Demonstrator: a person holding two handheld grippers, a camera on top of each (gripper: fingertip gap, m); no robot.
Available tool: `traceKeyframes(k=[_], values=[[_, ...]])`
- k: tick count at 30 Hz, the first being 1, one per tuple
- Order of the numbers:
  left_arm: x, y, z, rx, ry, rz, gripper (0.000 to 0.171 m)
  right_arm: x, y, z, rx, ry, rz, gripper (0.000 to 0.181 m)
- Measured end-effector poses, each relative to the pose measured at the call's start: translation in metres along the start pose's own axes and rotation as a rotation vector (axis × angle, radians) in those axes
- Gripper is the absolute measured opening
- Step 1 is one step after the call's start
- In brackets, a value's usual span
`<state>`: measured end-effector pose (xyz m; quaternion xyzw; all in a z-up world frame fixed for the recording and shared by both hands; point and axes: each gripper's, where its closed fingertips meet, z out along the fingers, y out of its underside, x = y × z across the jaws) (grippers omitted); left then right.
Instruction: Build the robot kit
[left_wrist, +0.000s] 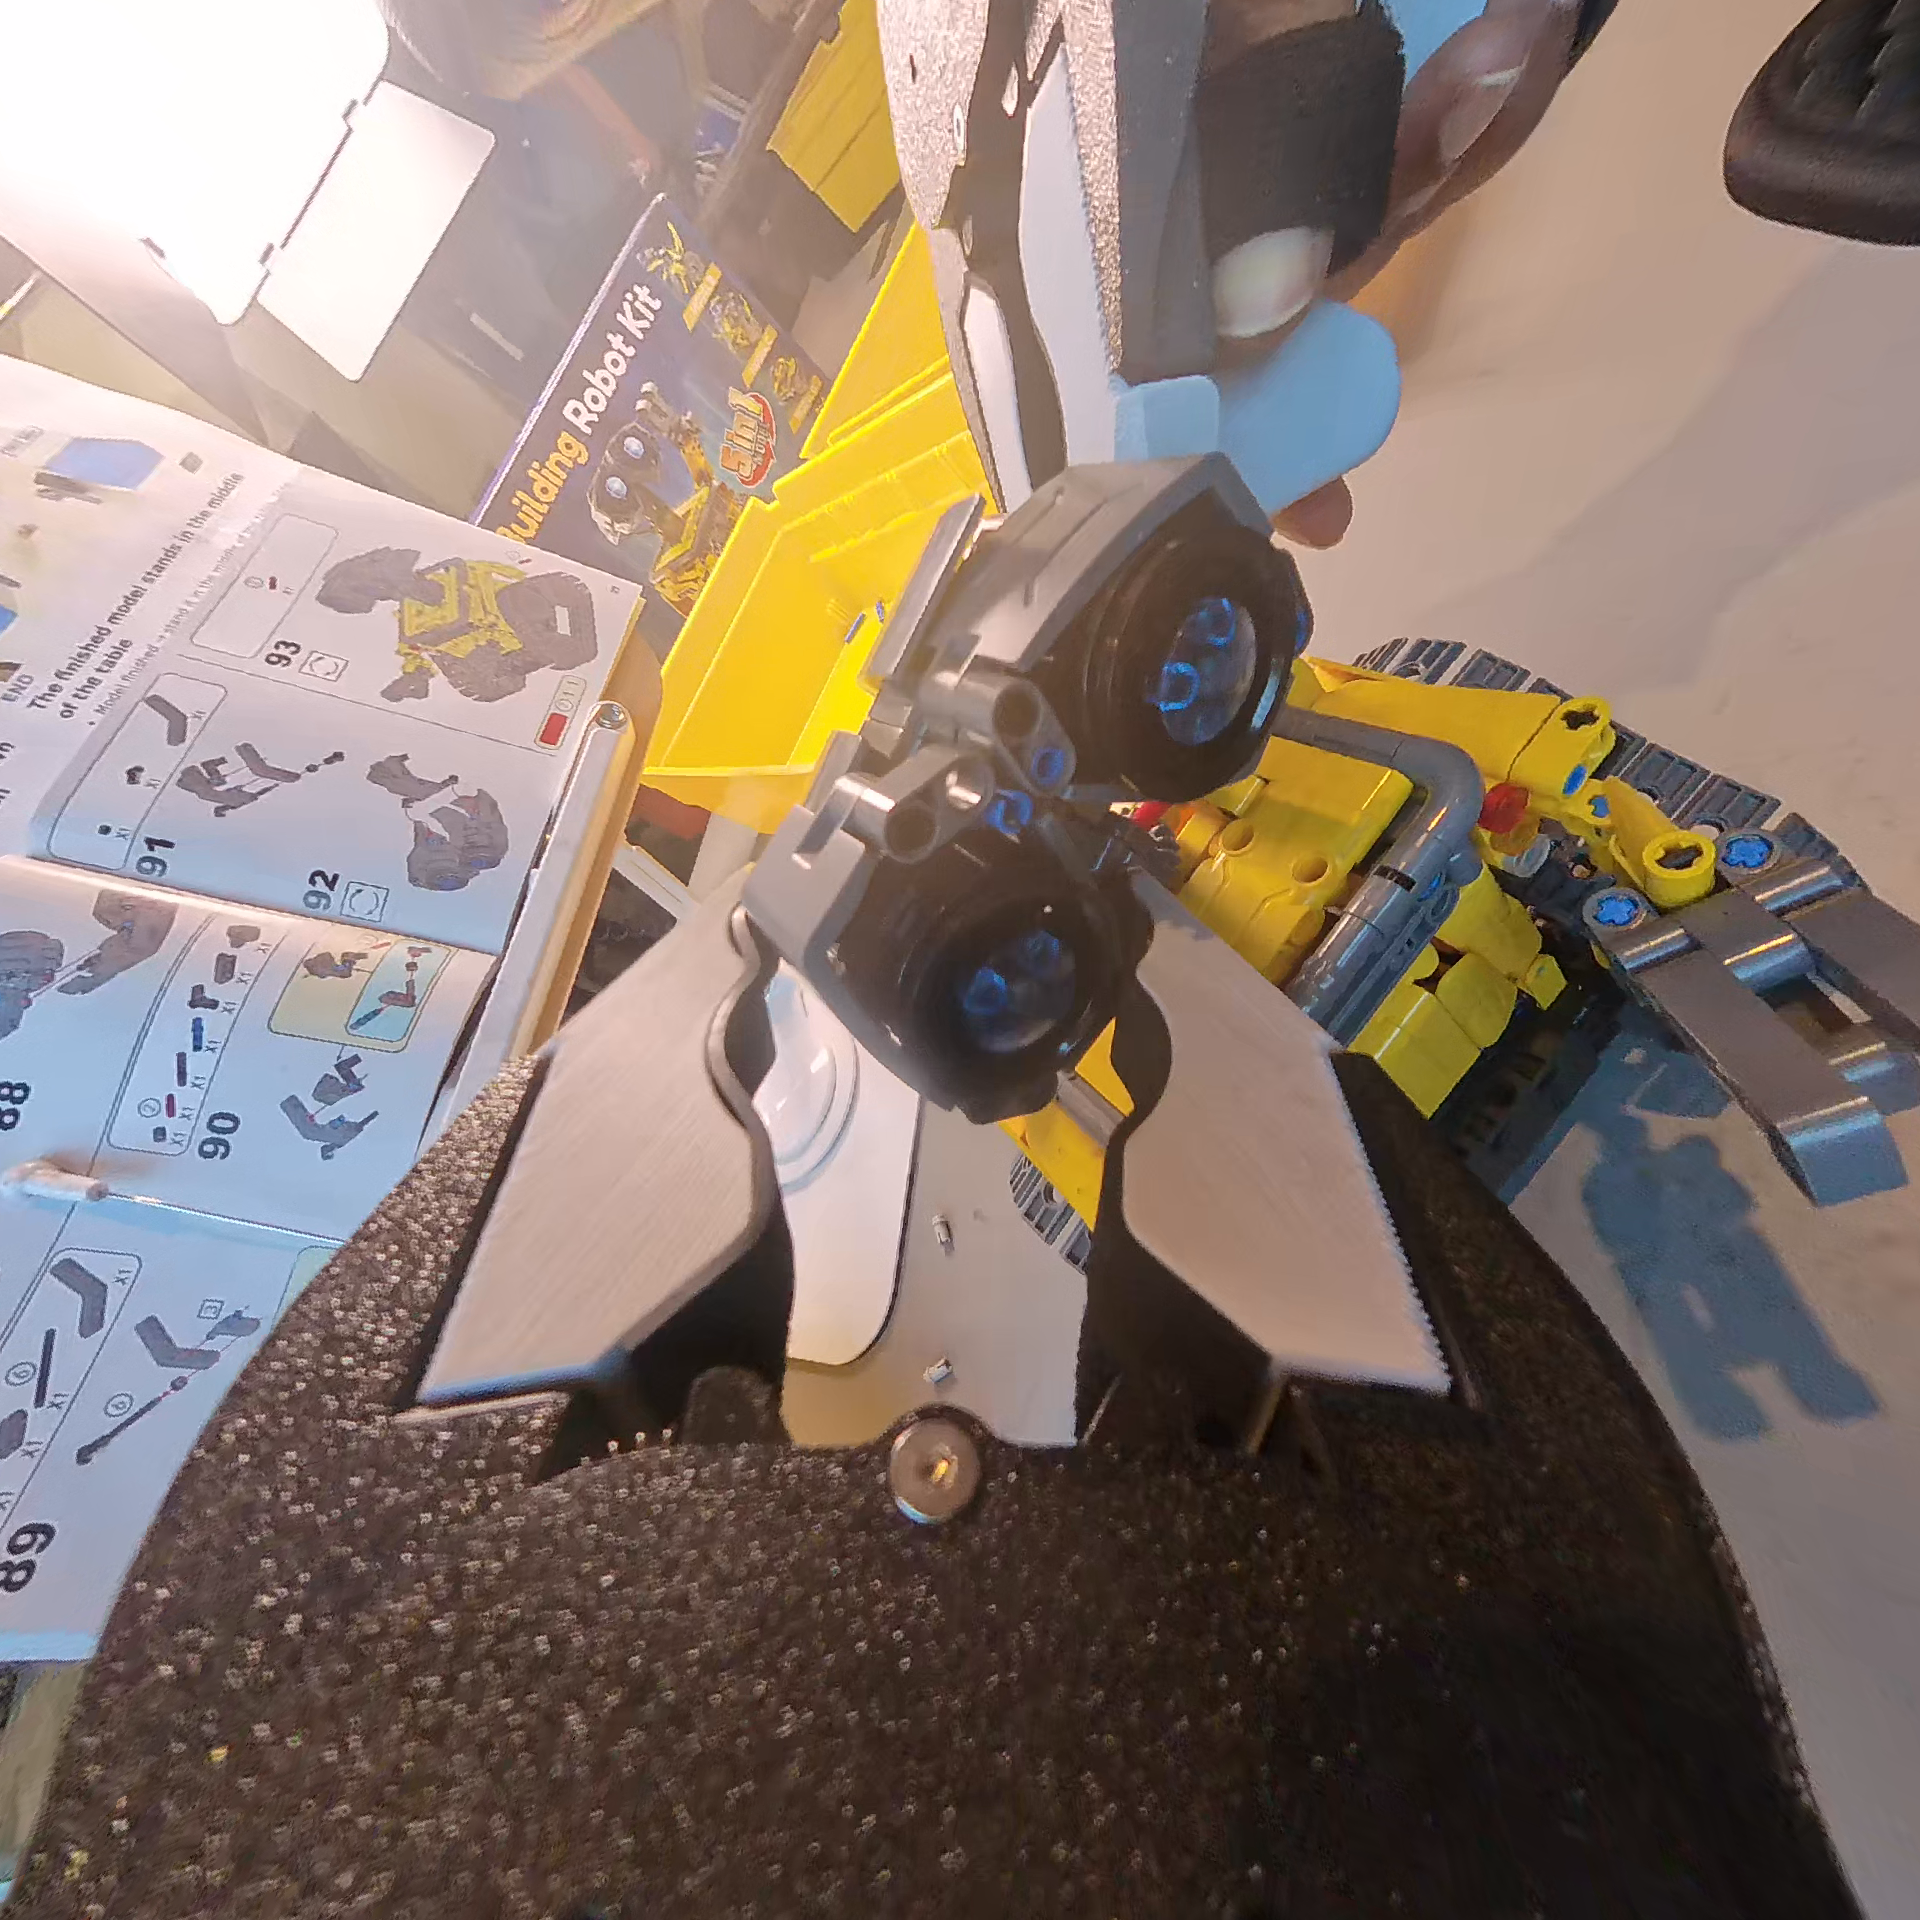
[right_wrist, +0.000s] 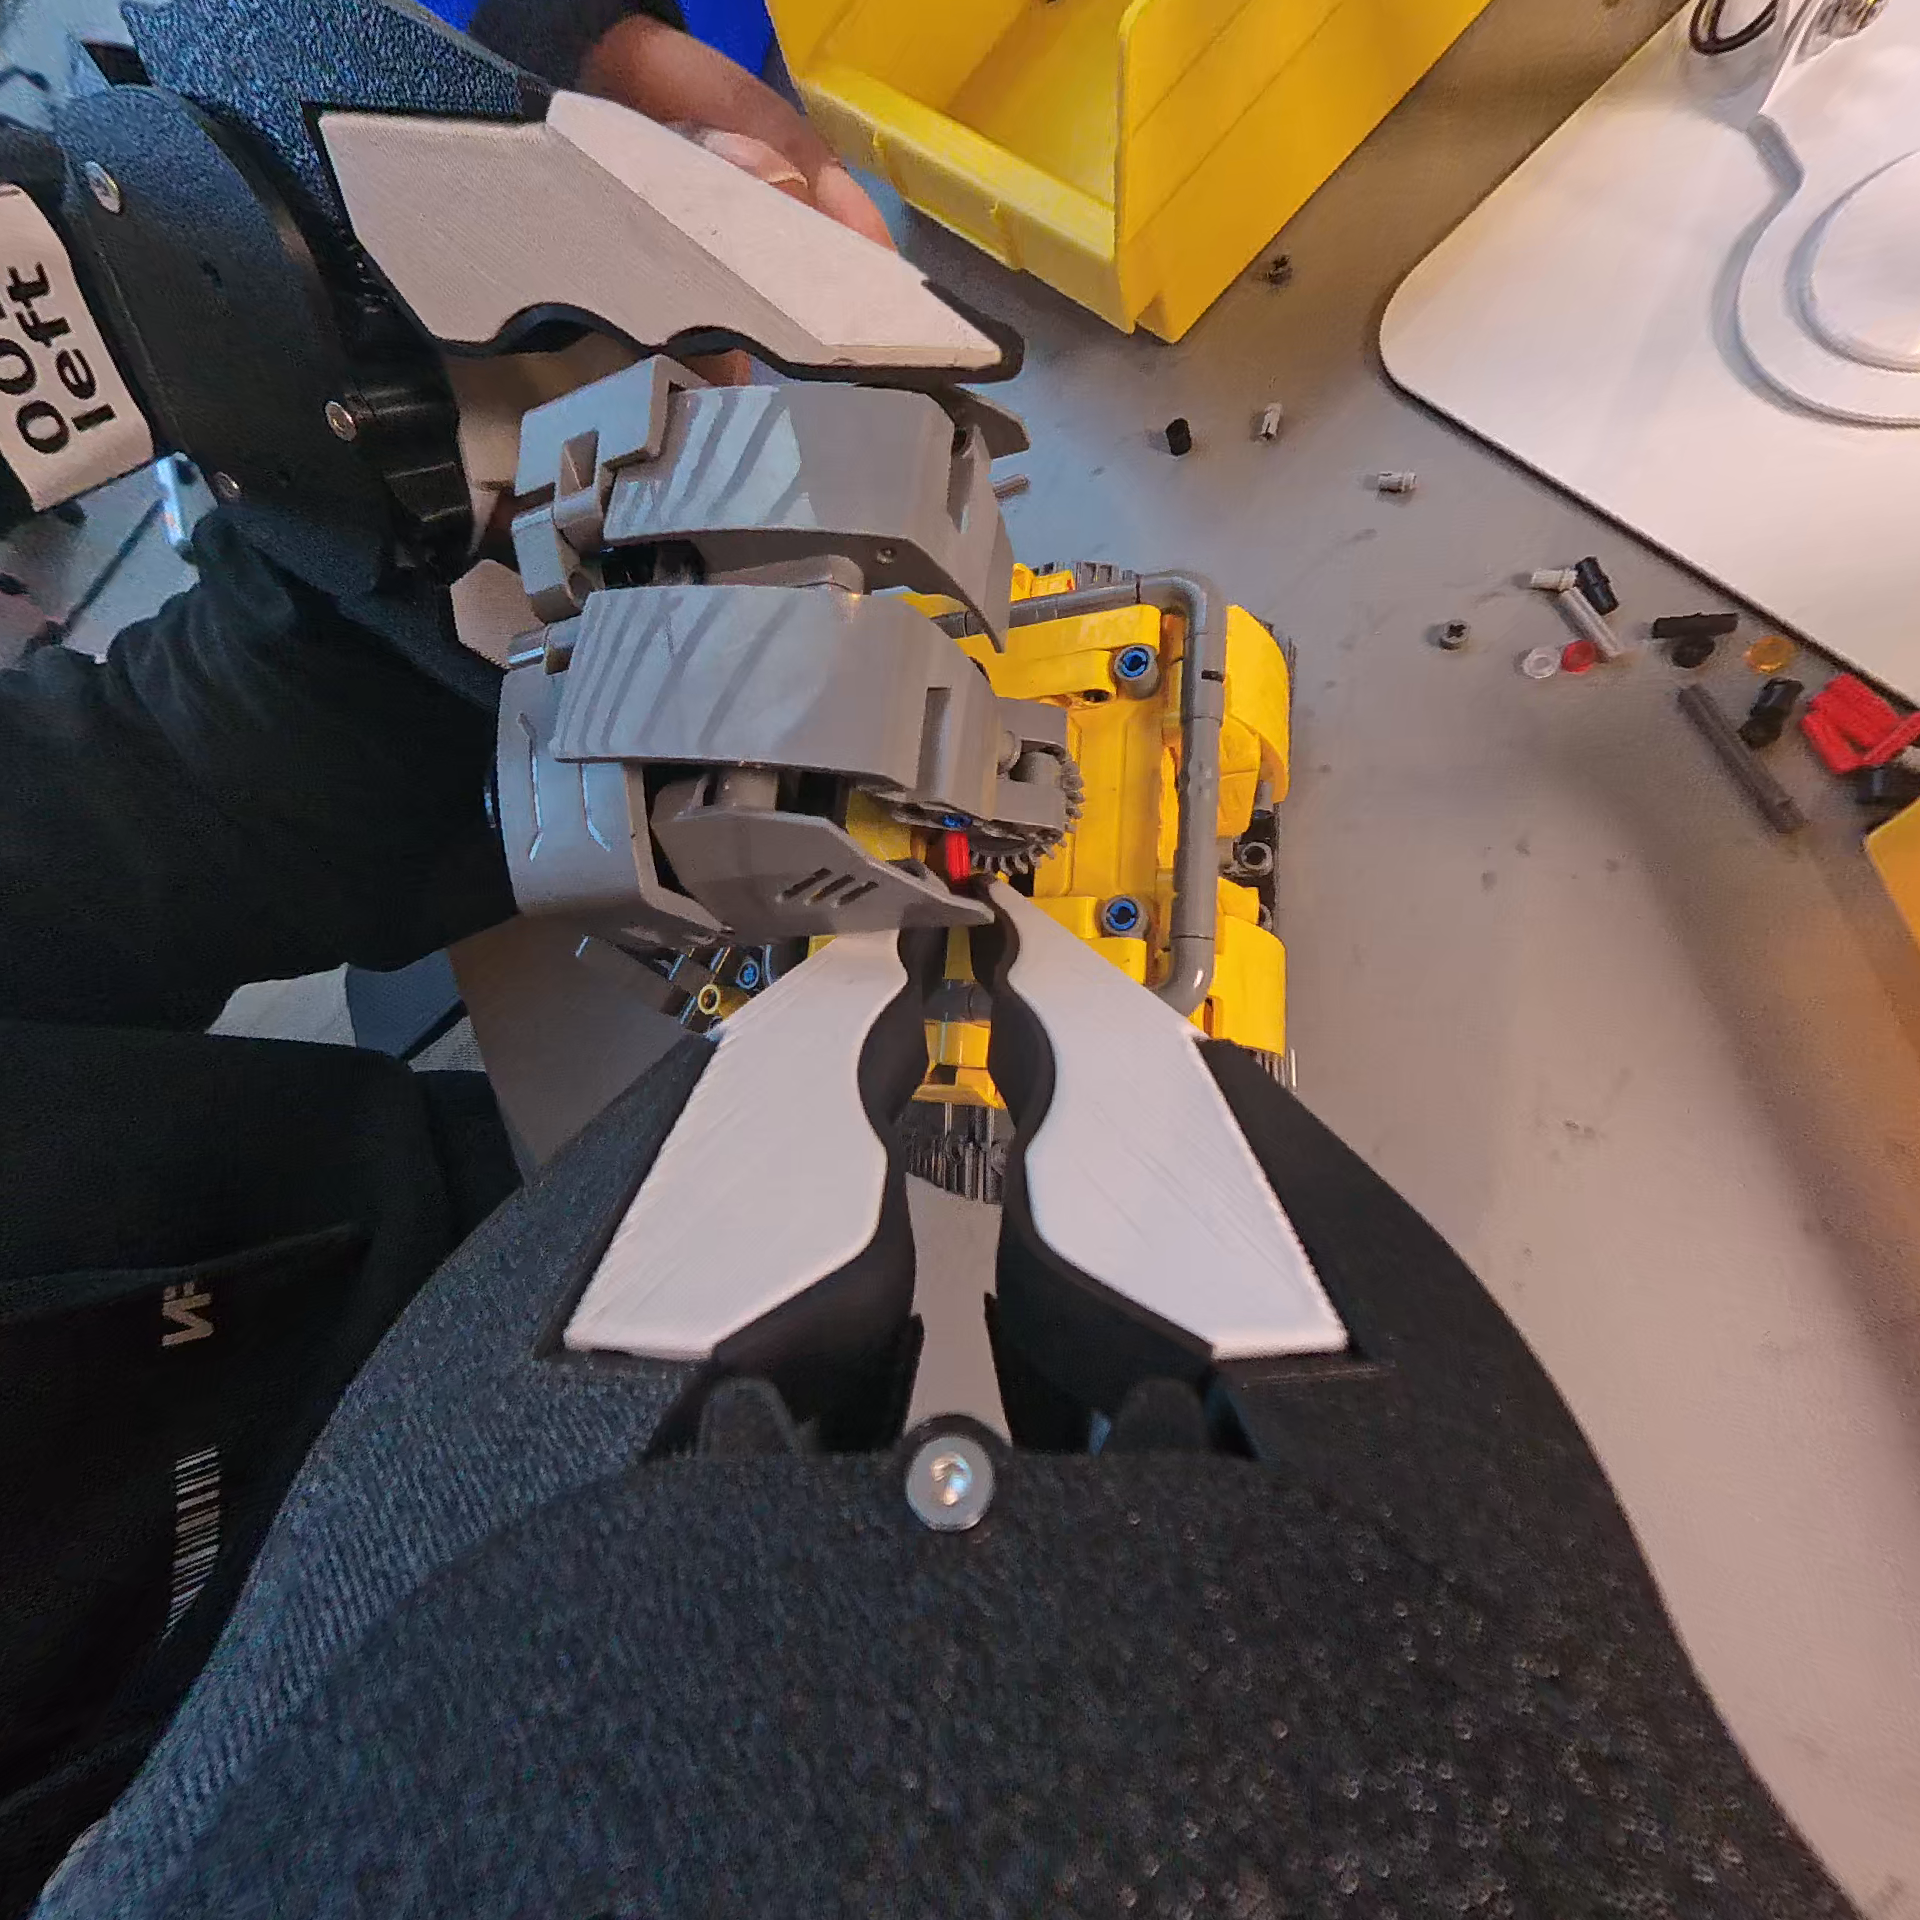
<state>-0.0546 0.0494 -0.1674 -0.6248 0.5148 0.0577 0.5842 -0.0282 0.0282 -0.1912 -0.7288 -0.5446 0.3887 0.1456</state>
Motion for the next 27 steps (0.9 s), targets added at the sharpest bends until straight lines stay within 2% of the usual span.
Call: traceKeyframes(k=[5,23,27], values=[[-0.0005,0.0009,0.0002,0.002,0.001,-0.034,0.064,0.0003,0.0000,0.0005,-0.031,0.051,-0.058,0.002],[-0.0003,0.0013,0.0002,-0.010,0.003,-0.058,0.064,0.0045,-0.0026,-0.0011,0.172,0.341,-0.497,0.003],[-0.0004,0.0014,0.0004,-0.011,0.005,-0.066,0.064,0.0033,-0.0016,-0.0011,0.140,0.388,-0.563,0.003]])
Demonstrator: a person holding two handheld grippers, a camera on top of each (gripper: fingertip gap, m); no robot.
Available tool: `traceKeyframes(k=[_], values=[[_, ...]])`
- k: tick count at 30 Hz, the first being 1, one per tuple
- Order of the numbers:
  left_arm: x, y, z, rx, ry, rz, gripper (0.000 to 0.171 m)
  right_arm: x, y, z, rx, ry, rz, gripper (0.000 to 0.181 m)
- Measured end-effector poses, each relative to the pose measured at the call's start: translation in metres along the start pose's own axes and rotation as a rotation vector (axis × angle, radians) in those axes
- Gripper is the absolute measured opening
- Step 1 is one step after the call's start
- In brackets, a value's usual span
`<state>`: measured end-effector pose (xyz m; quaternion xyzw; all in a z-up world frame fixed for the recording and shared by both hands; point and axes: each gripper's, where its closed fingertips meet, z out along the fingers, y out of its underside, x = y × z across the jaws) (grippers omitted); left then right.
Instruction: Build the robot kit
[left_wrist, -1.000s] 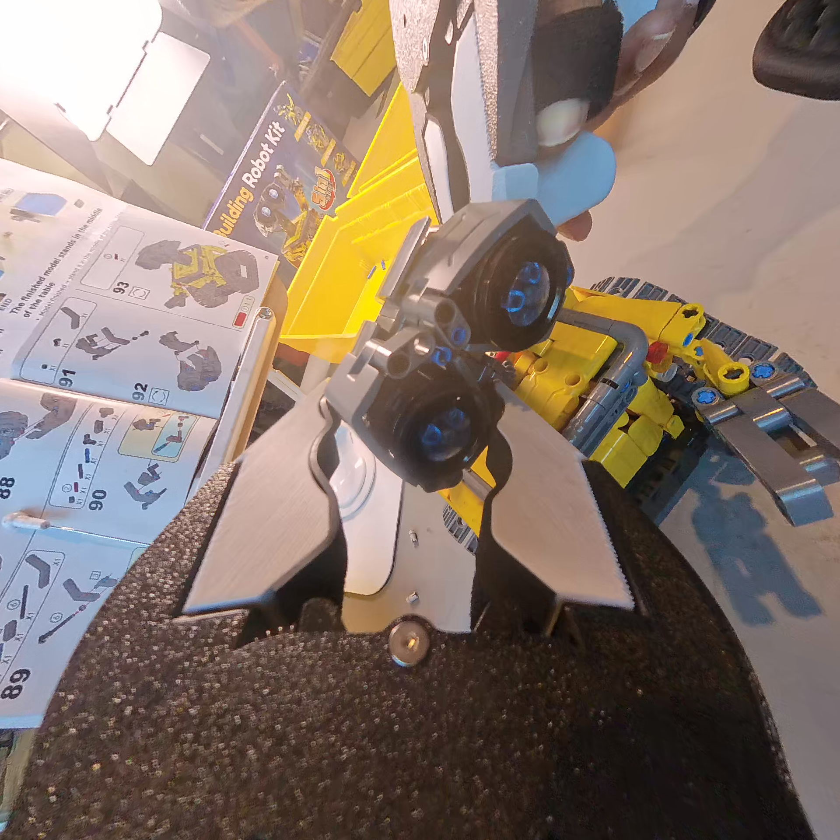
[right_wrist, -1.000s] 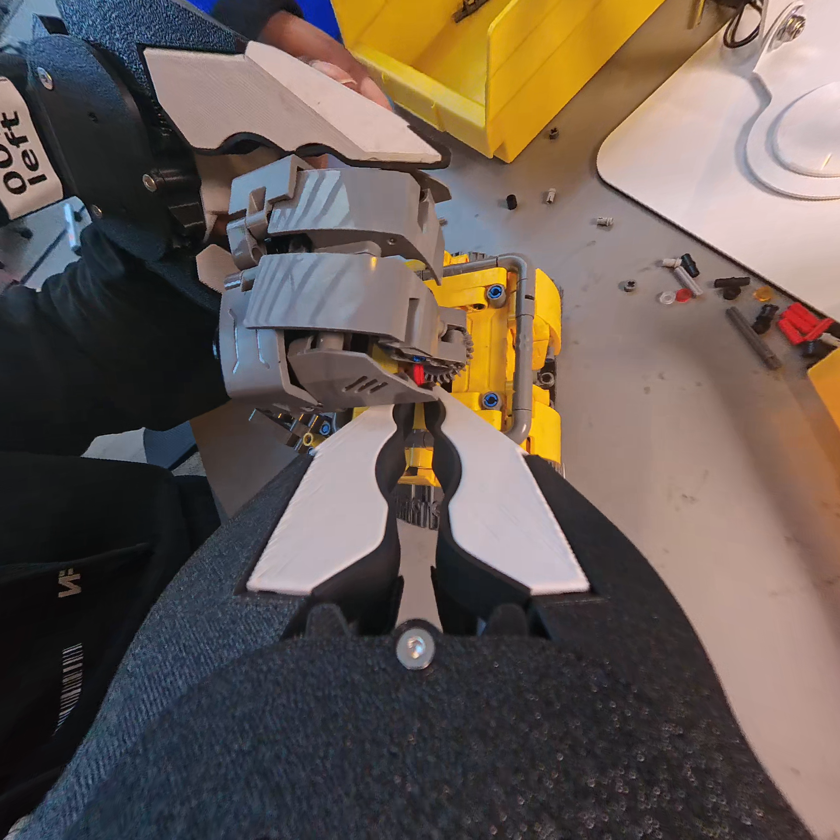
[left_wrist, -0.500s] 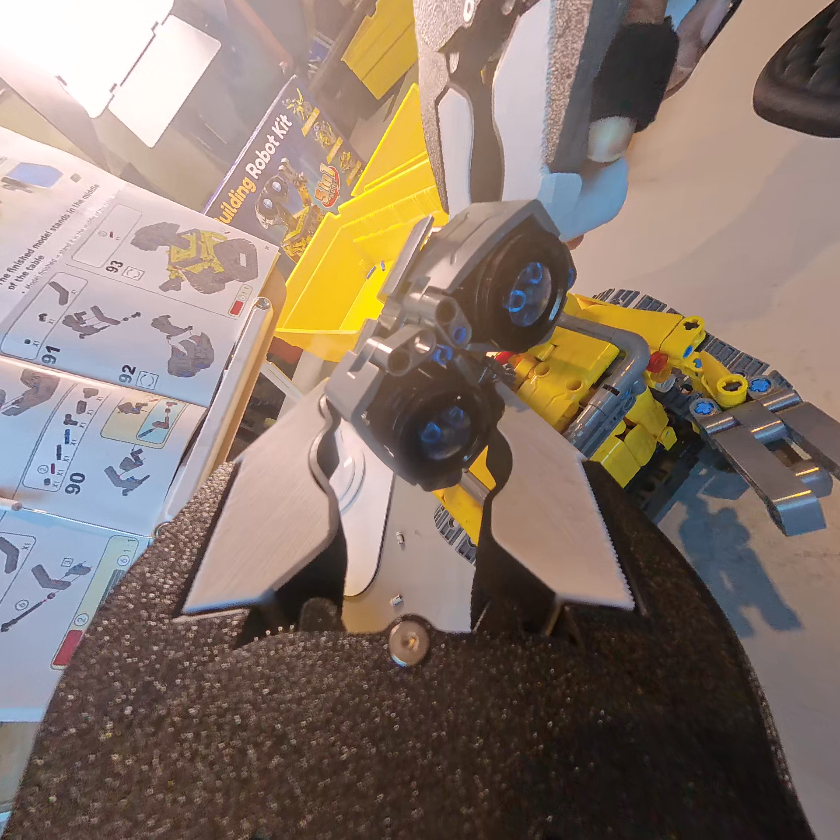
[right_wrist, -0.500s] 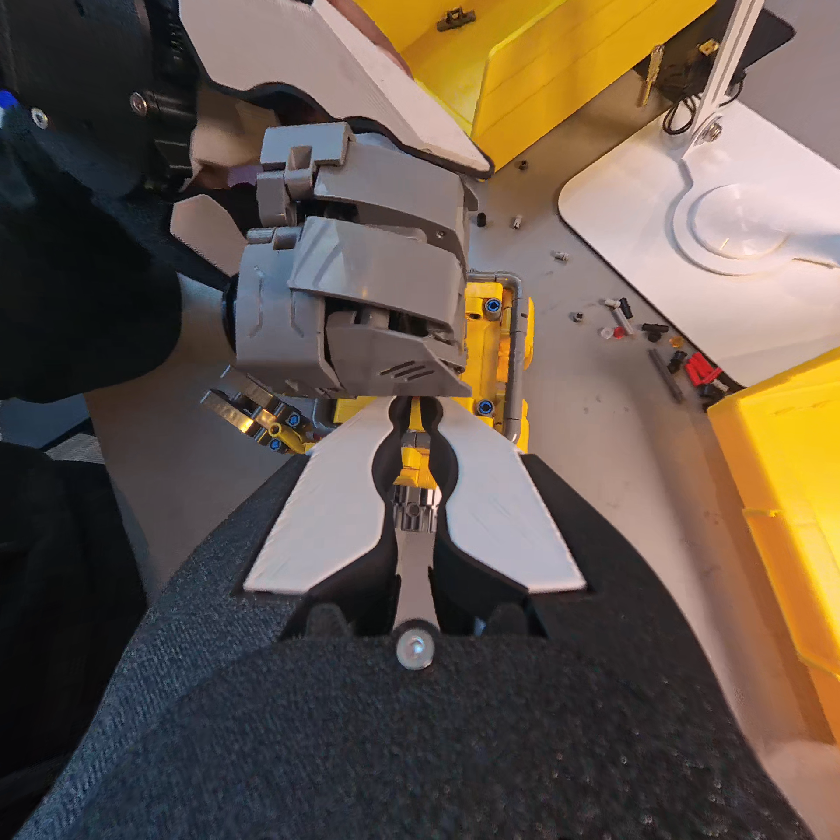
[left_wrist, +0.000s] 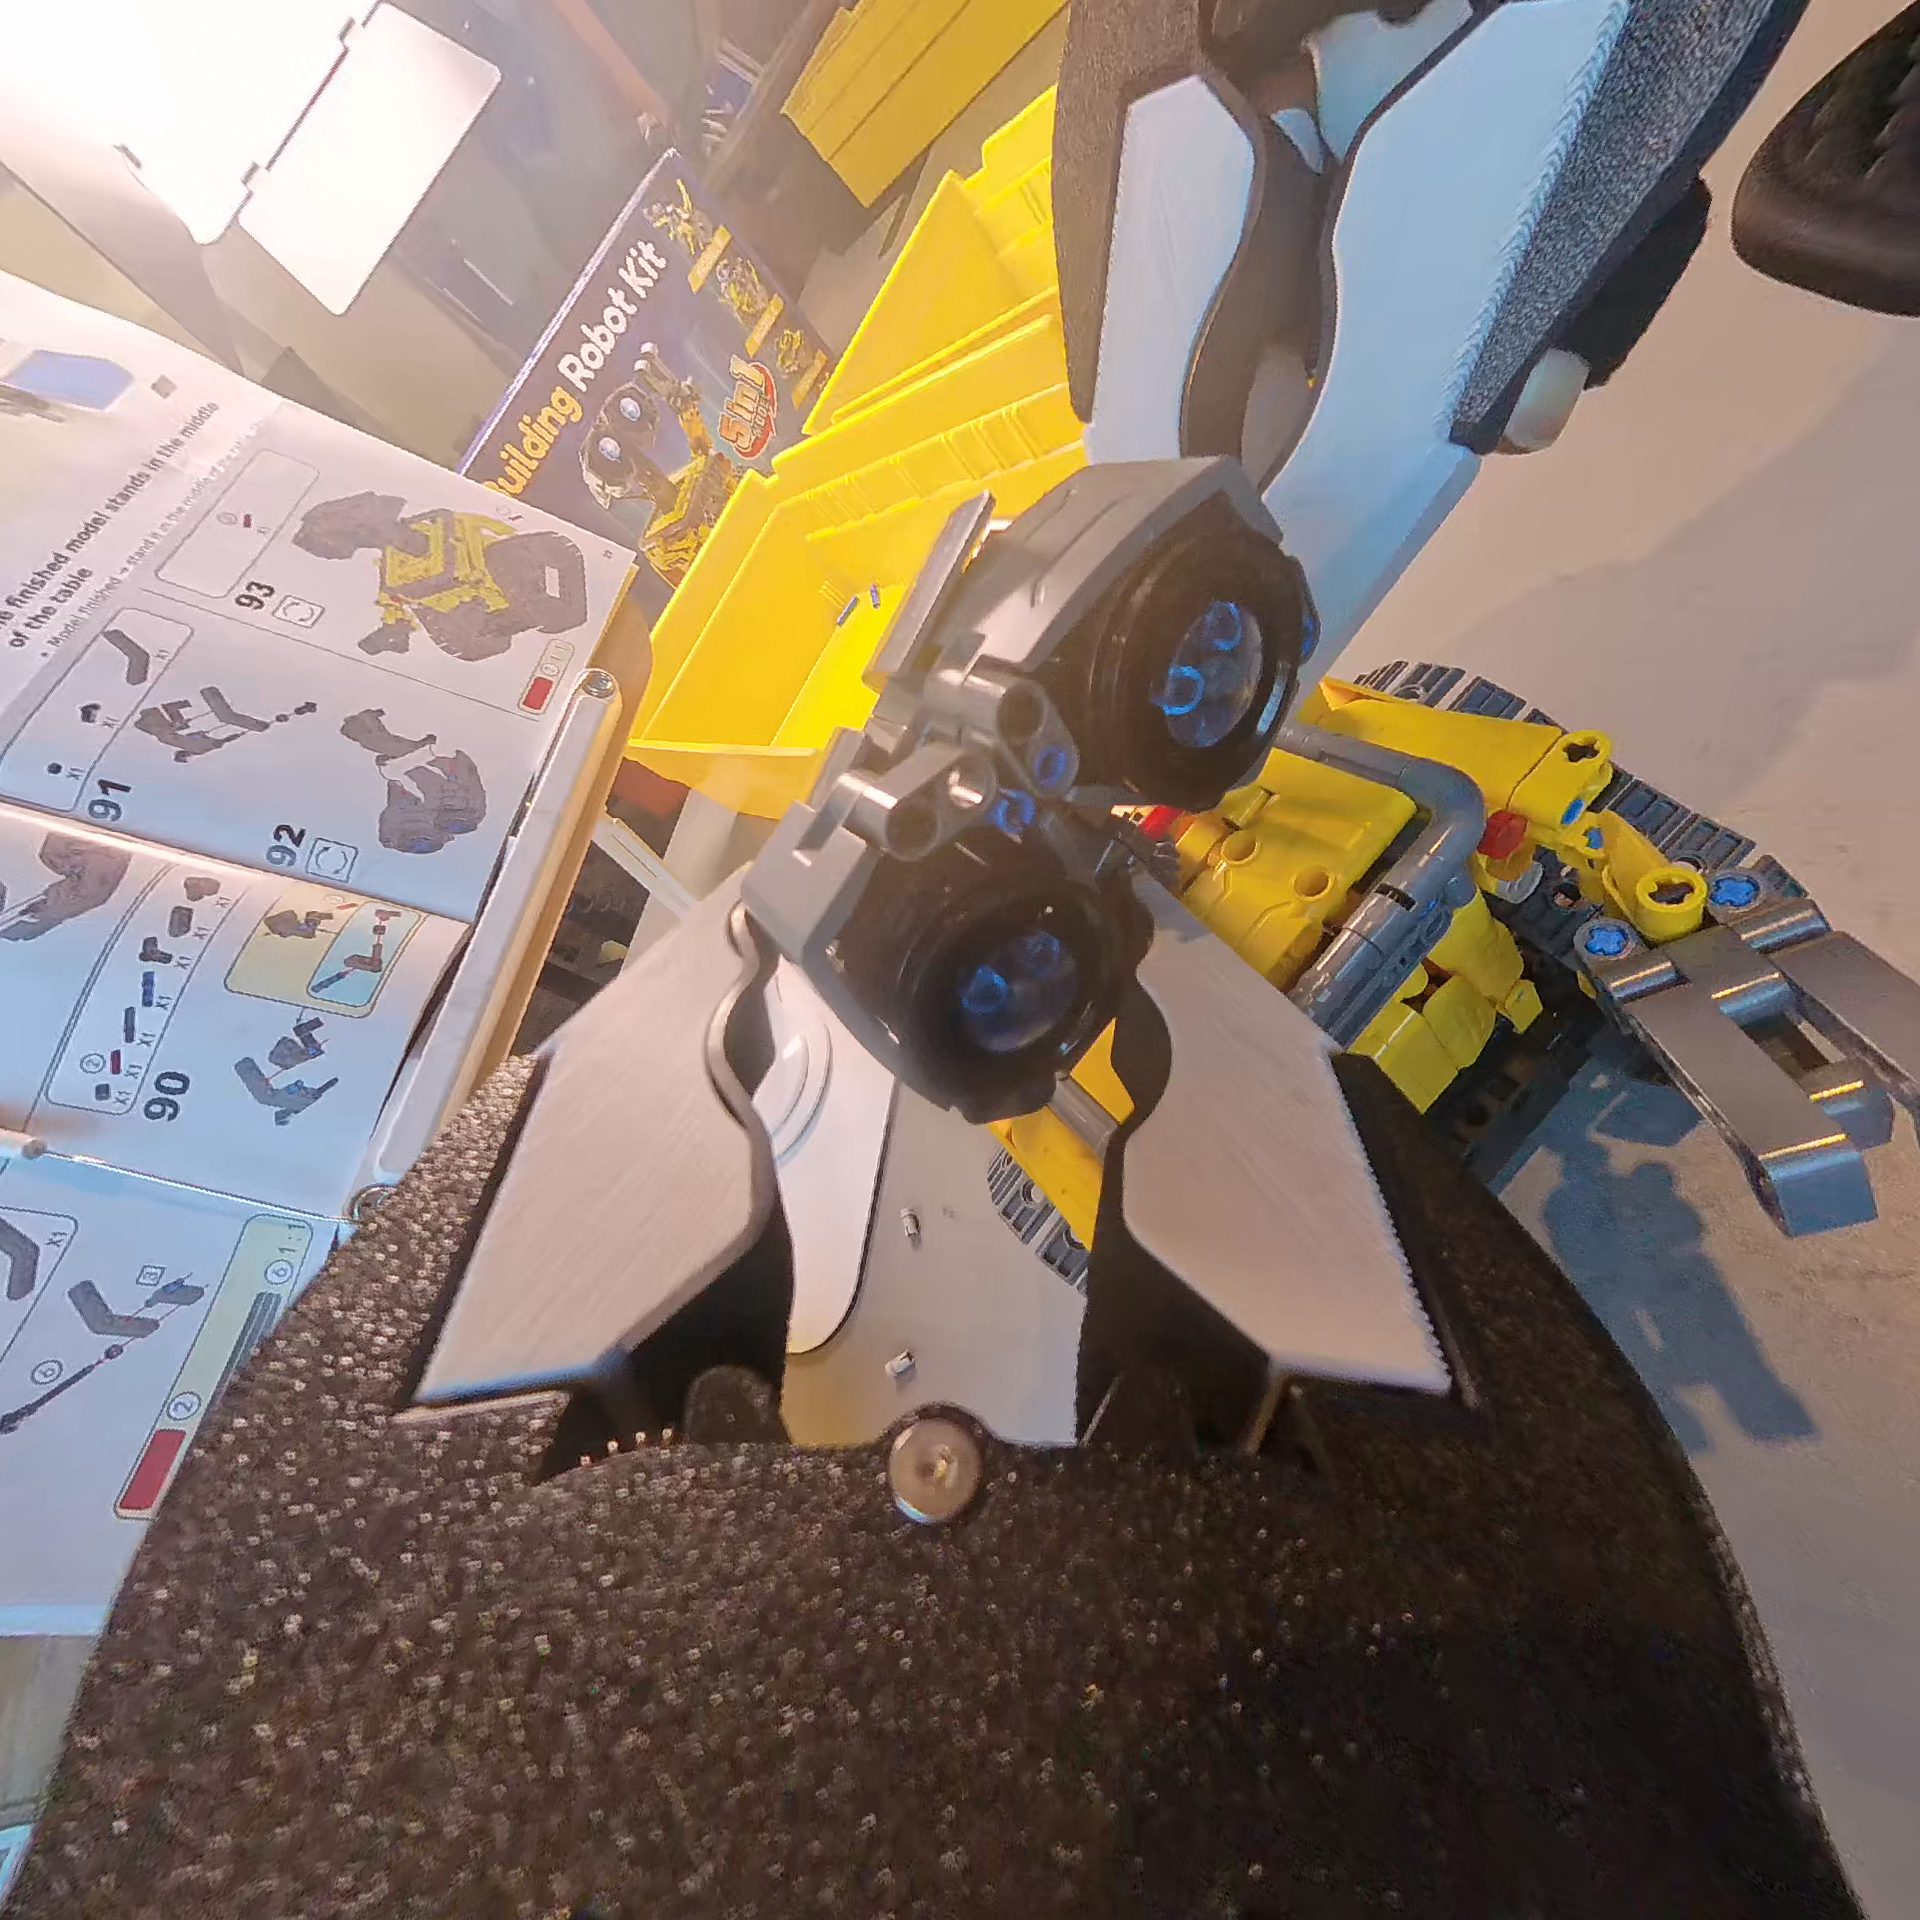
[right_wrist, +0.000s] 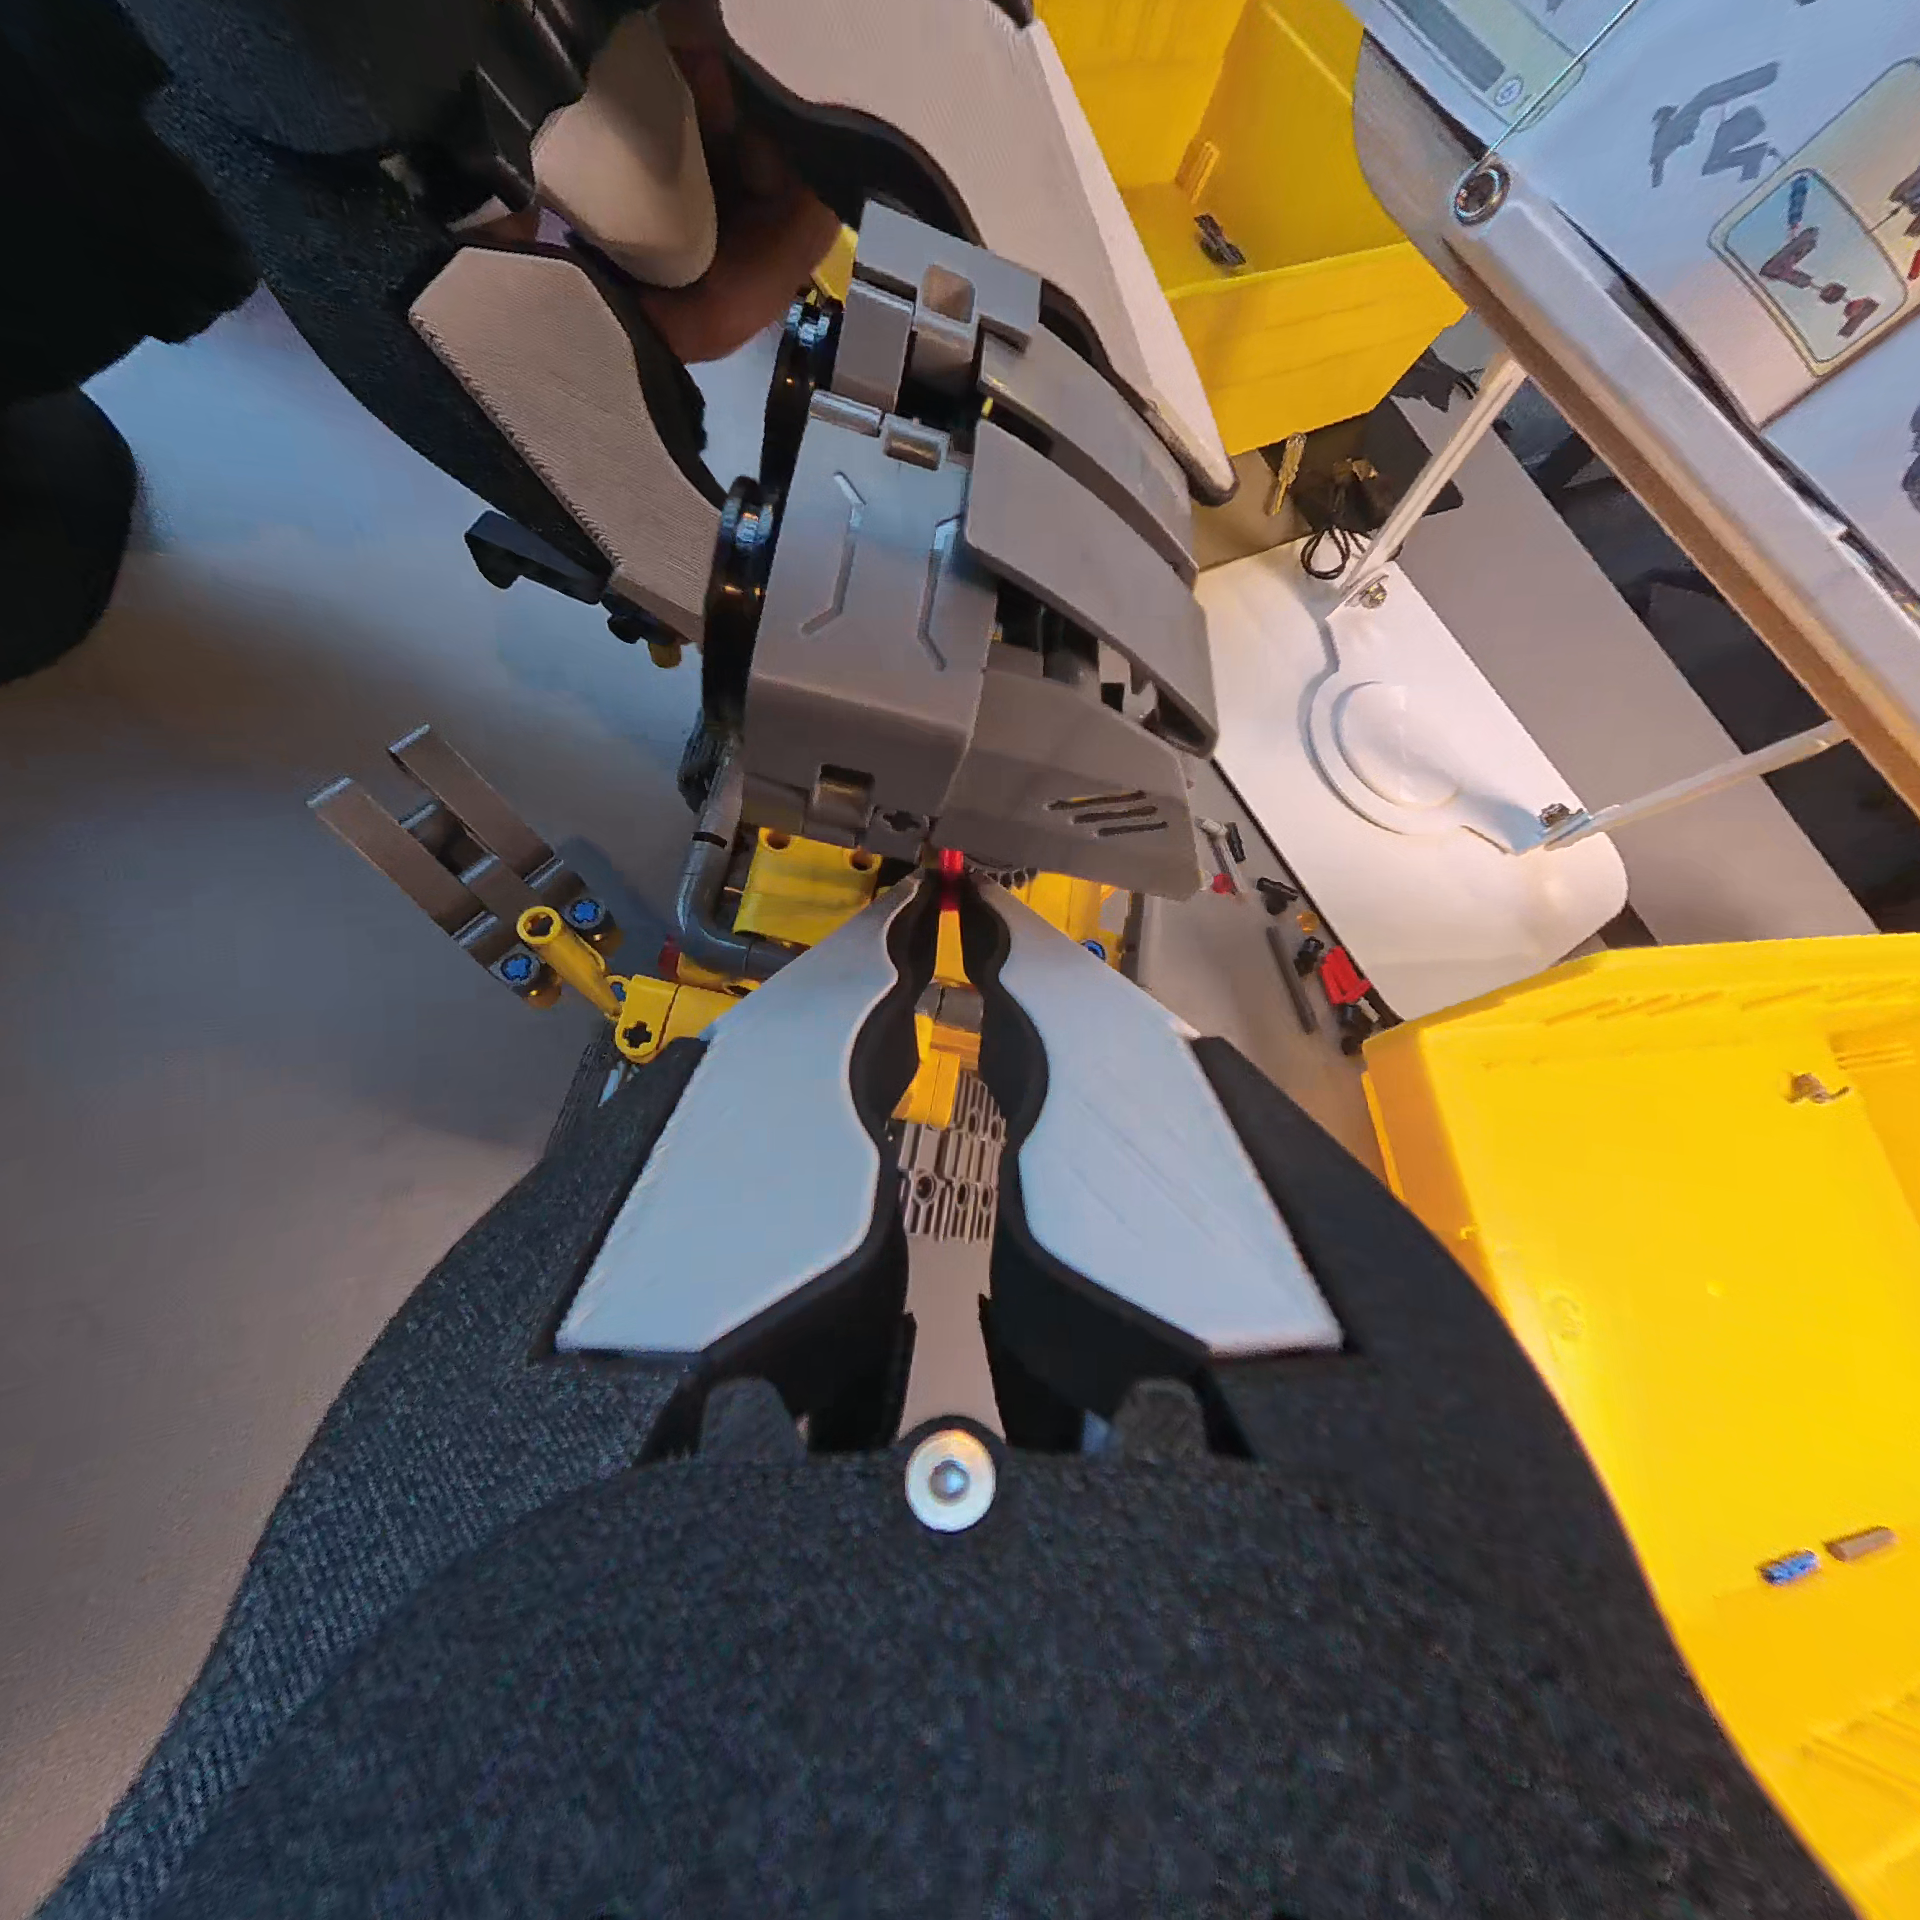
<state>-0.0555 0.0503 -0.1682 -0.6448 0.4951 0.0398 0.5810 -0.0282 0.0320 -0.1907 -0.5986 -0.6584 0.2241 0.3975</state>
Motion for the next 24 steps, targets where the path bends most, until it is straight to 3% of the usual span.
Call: traceKeyframes(k=[9,24], values=[[0.0004,0.0000,0.0003,0.017,0.017,-0.049,0.064,0.0023,0.0001,0.0013,-0.057,0.039,-0.030,0.003],[0.0008,0.0004,0.0029,-0.035,0.029,-0.074,0.064,0.0019,-0.0024,-0.0001,-0.033,0.233,-0.298,0.002]])
